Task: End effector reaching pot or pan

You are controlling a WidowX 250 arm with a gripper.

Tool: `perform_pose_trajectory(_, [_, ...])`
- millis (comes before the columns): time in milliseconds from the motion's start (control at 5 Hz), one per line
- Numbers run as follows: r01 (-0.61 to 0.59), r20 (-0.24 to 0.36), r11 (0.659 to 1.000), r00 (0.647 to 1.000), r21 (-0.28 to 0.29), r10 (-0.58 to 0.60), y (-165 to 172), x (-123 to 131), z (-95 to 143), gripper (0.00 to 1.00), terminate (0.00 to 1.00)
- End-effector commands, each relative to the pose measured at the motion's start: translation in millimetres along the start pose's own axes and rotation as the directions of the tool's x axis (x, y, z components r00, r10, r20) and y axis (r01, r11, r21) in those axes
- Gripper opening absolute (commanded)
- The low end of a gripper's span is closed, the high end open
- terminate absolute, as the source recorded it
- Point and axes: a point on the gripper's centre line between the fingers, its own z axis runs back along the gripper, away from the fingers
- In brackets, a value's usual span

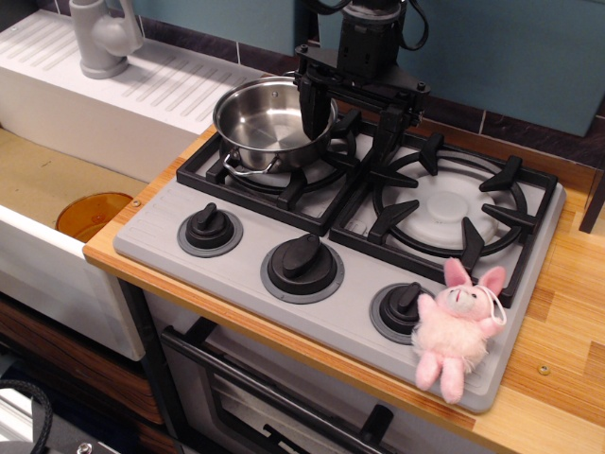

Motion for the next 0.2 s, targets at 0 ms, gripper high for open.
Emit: perform_pose_trajectory(0, [0.021, 0.071, 1.0, 0.997, 0.022, -0.022, 5.2, 6.2, 1.1, 1.0, 1.0])
